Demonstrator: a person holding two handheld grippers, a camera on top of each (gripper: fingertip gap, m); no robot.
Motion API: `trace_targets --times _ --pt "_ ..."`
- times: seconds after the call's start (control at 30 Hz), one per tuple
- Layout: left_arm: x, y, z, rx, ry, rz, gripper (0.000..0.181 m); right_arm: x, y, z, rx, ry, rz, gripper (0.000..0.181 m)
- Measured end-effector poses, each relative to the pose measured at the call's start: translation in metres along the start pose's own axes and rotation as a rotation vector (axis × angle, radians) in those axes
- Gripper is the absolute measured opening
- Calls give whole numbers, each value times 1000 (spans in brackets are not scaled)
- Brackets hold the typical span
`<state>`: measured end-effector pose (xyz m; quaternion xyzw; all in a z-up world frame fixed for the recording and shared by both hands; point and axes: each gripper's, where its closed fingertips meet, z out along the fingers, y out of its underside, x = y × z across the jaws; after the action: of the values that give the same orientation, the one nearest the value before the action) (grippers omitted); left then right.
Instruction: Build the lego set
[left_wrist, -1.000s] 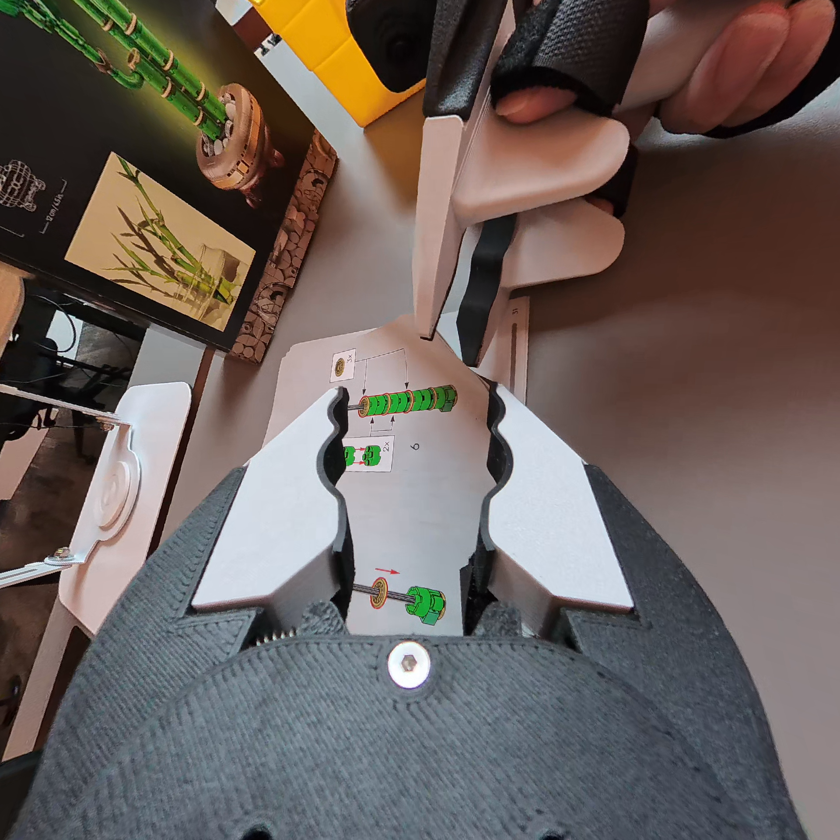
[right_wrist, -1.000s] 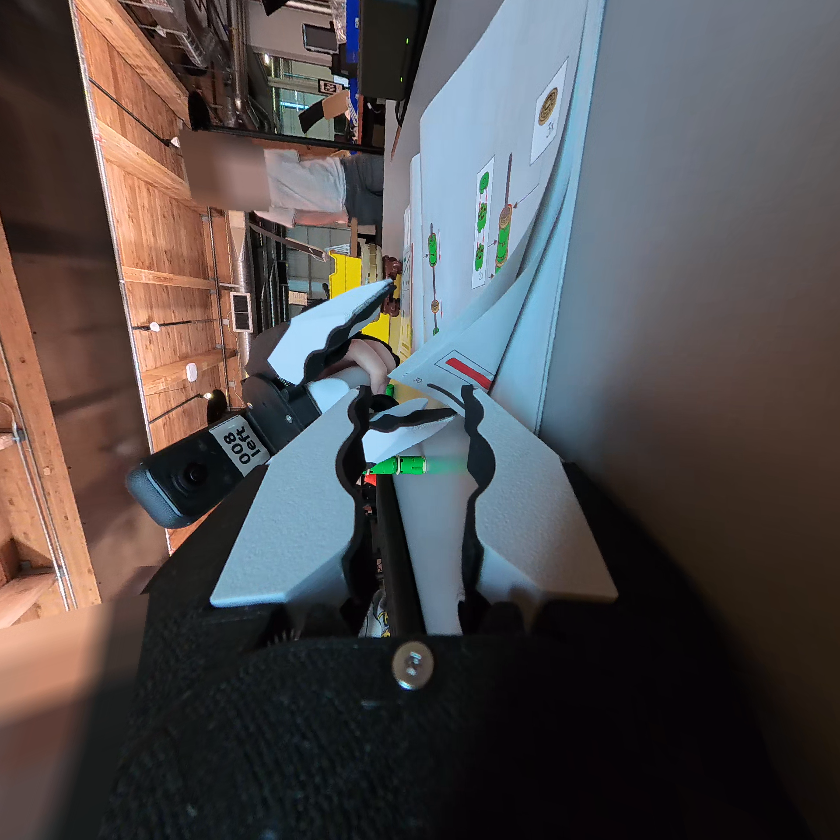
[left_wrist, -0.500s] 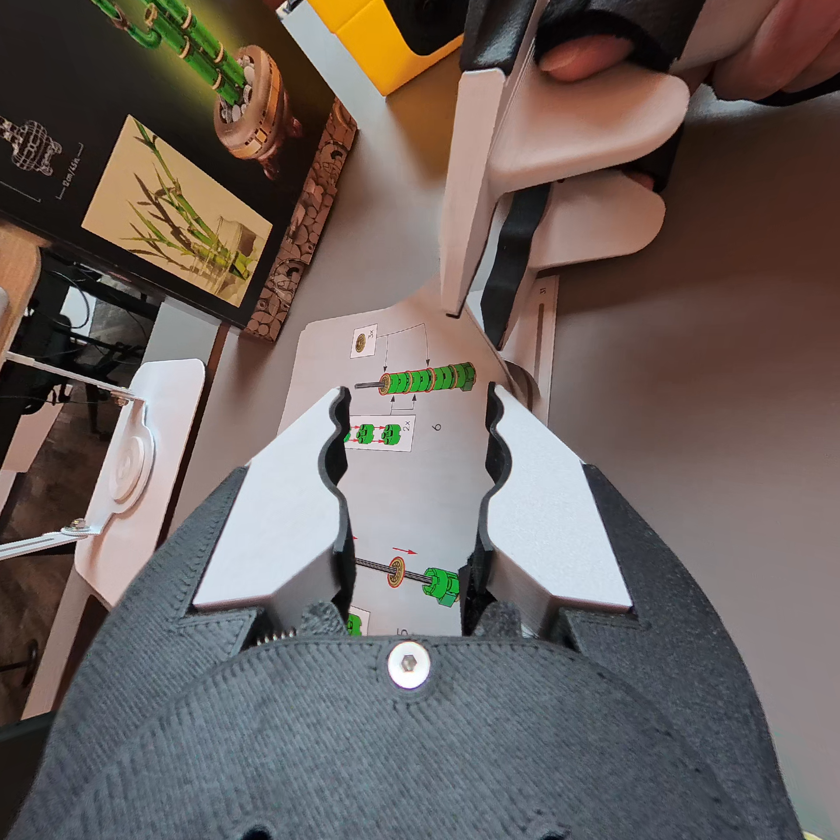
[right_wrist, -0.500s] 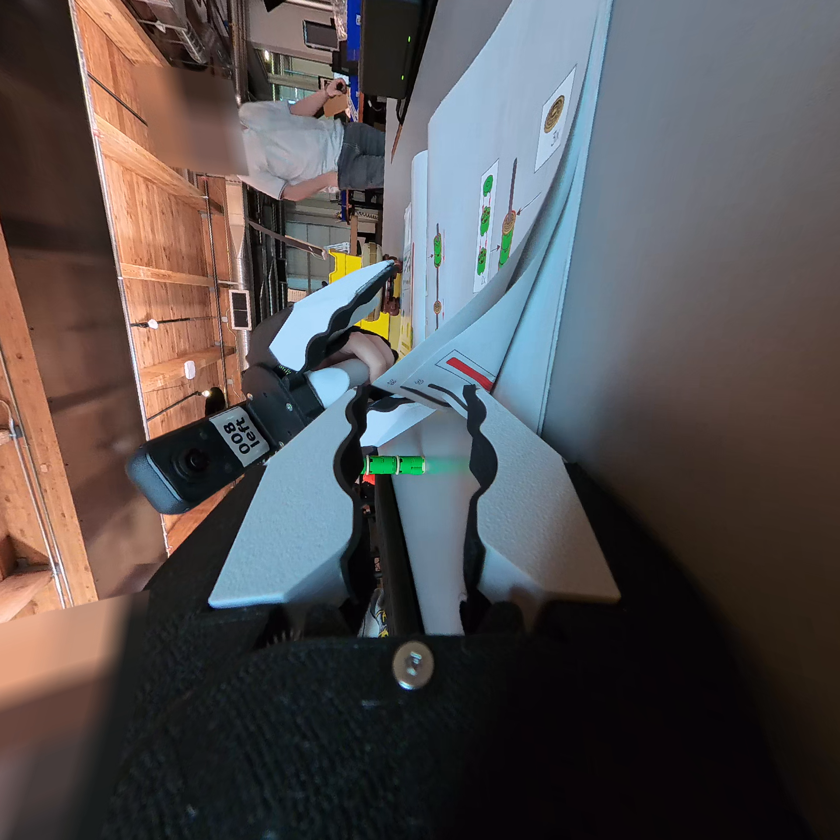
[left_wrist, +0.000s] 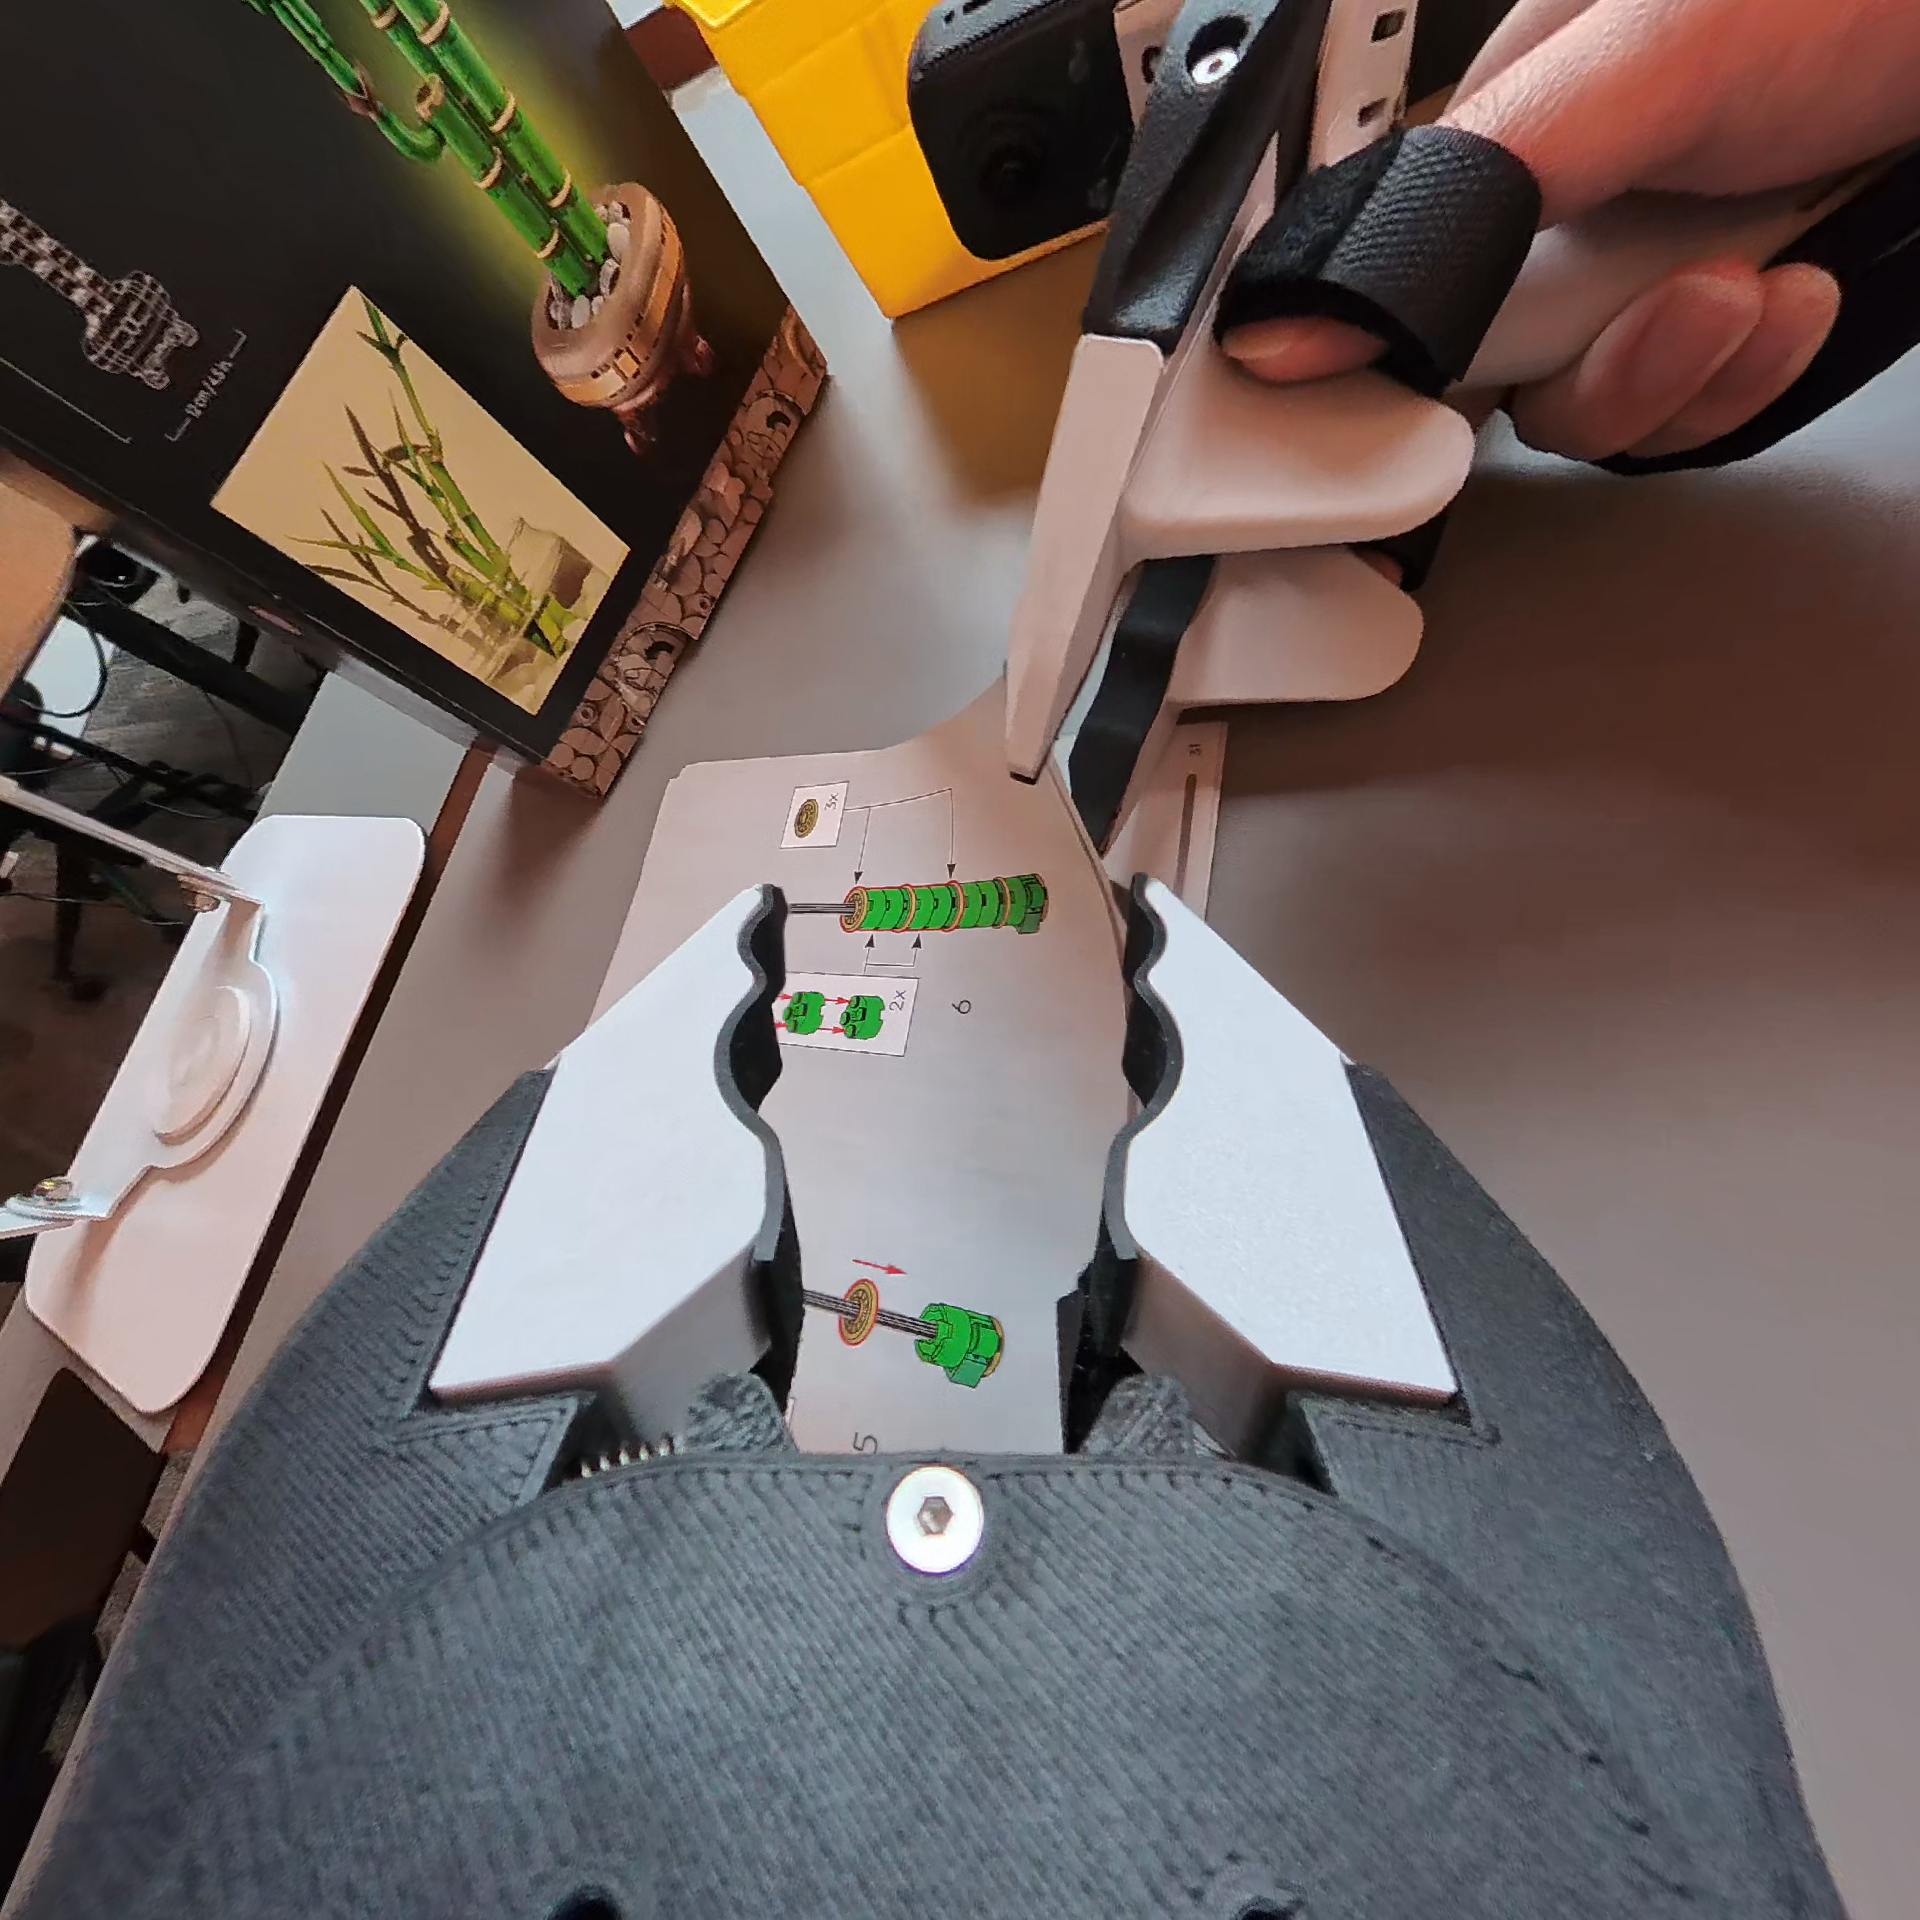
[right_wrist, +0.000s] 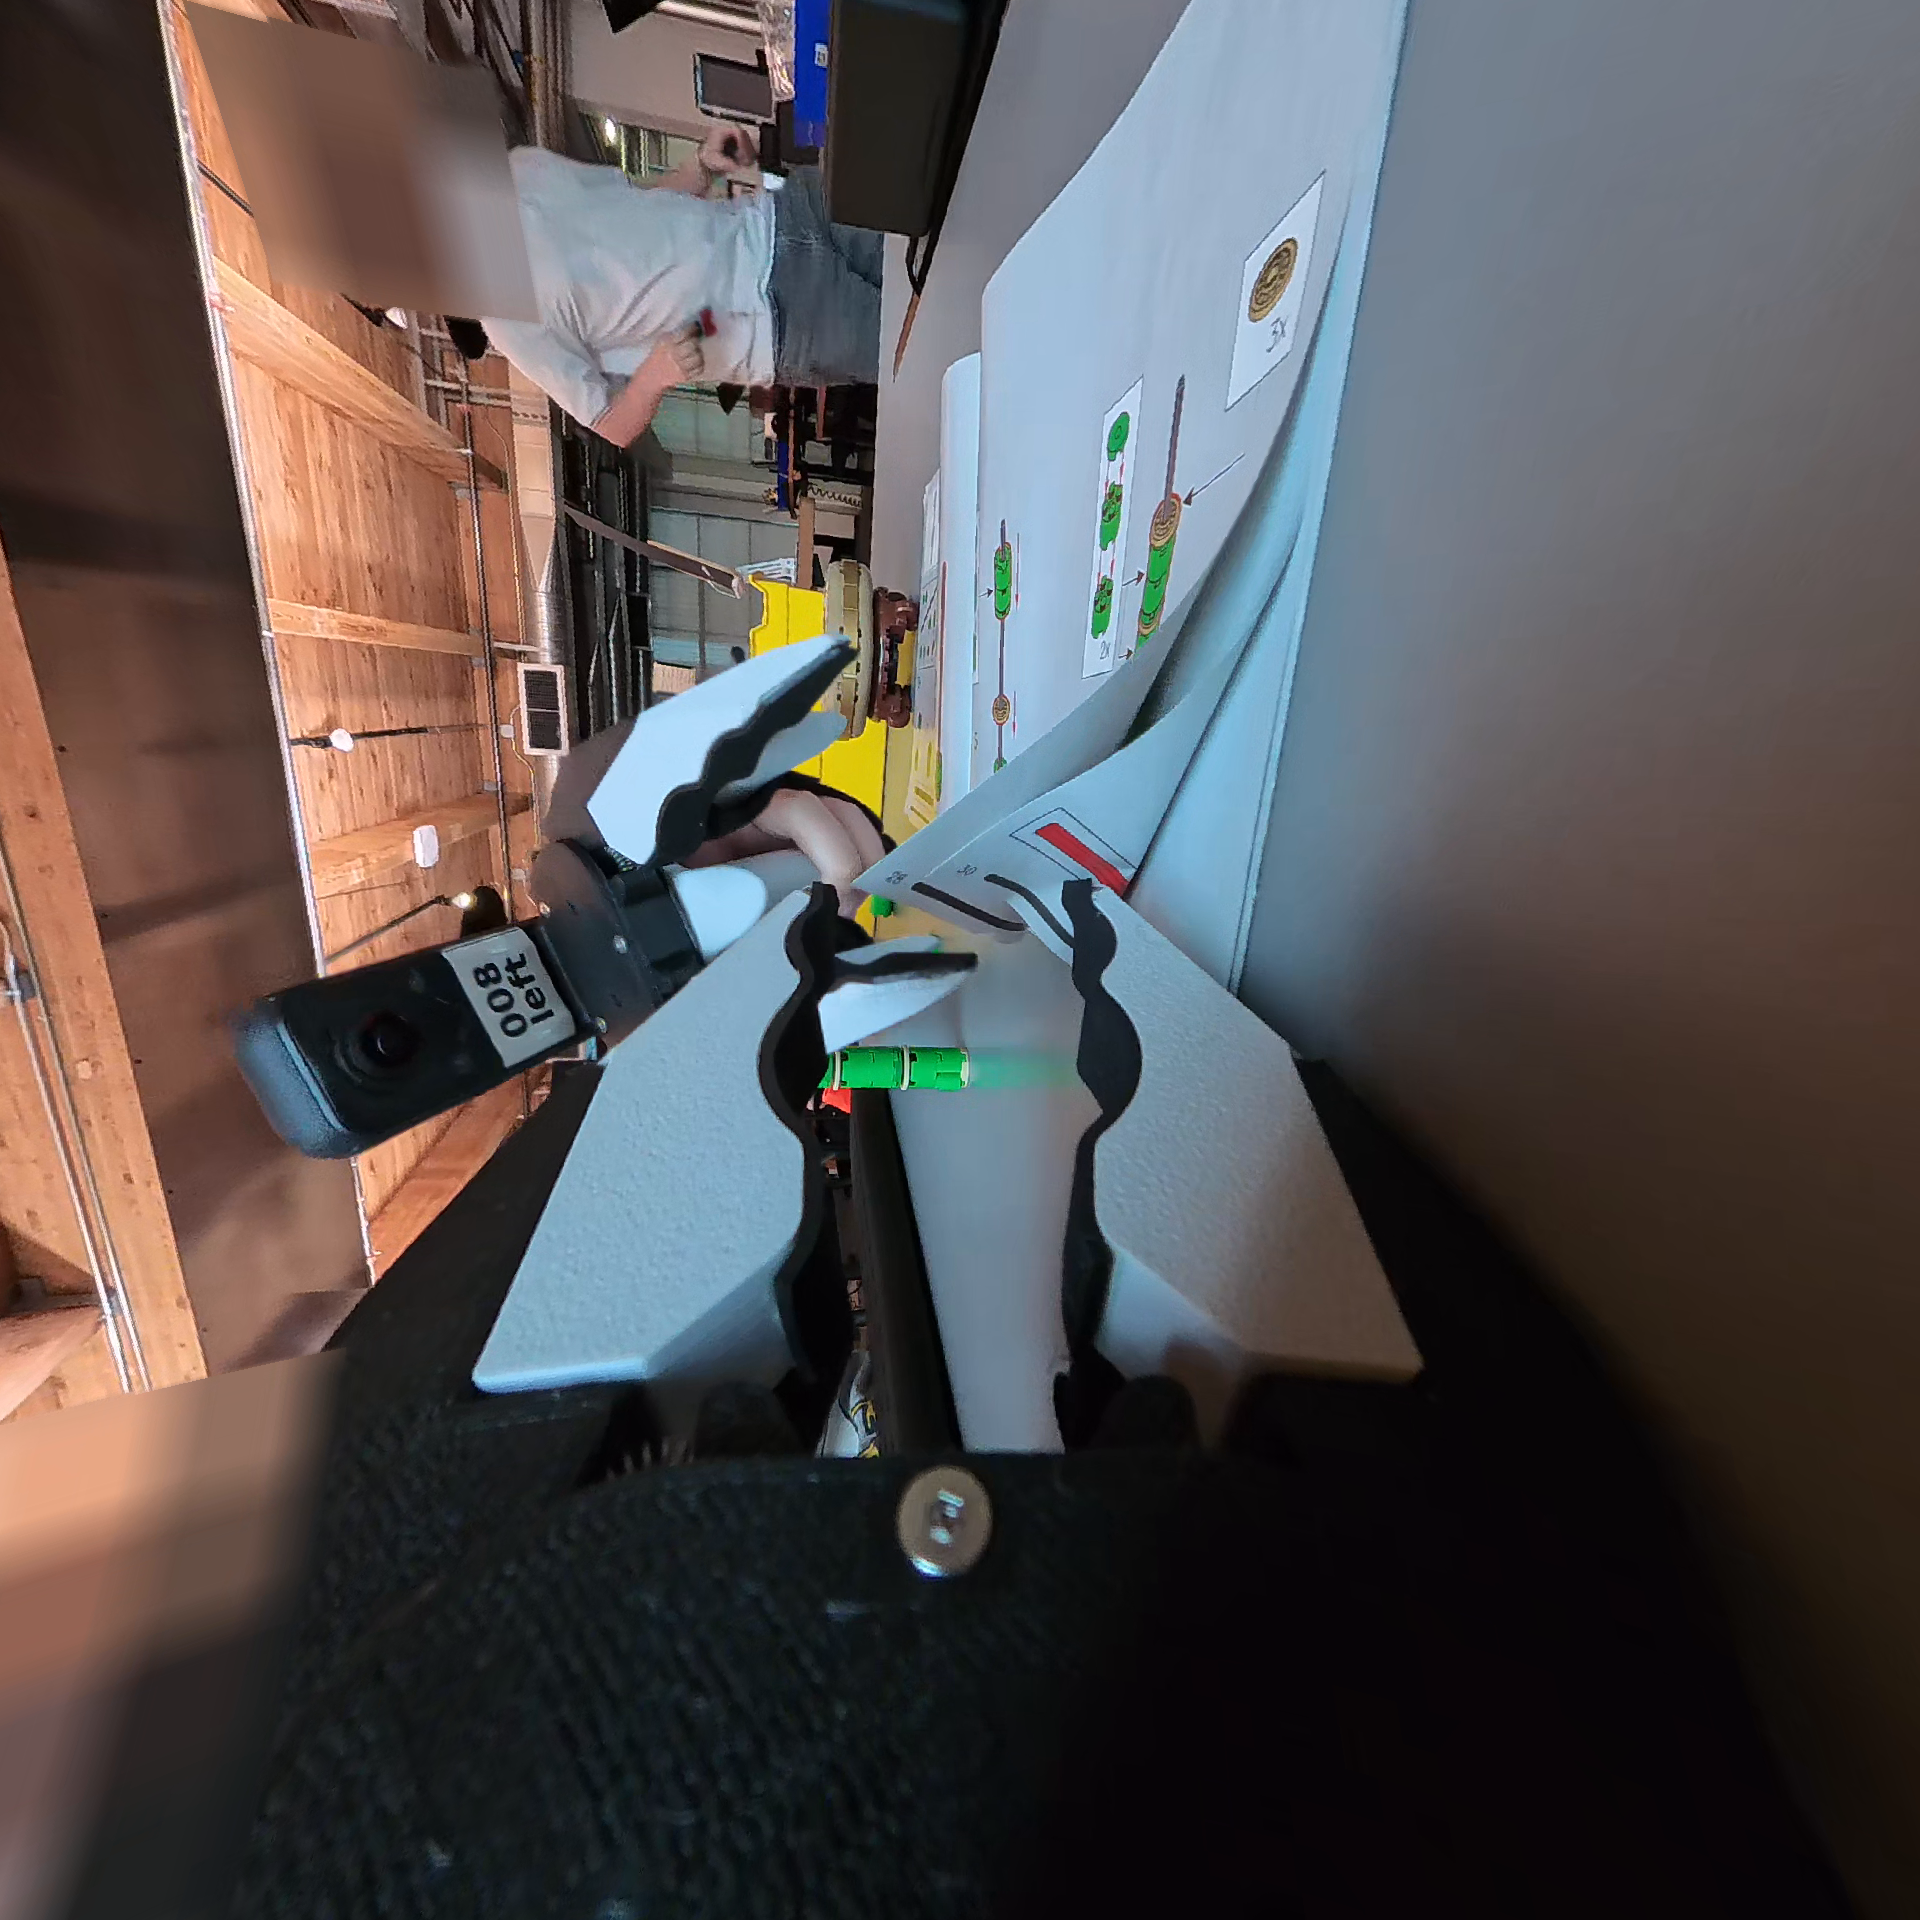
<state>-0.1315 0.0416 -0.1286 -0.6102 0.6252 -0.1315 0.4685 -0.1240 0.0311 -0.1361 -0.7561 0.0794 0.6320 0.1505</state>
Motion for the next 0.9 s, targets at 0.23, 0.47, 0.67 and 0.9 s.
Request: trace_targets --times 0.23,0.47,0.67,0.9 --pt "8 8 7 -40 -2 77 67 0 0 0 1 1 -1 45" --pt "4 11 6 -38 3 60 52 0 0 -1 2 2 -2 46" --pt "9 18 7 -58 45 72 29 0 0 -1 3 1 -2 47" --pt "18 21 8 -57 106 83 2 0 -2 -3 17 7 -8 49"
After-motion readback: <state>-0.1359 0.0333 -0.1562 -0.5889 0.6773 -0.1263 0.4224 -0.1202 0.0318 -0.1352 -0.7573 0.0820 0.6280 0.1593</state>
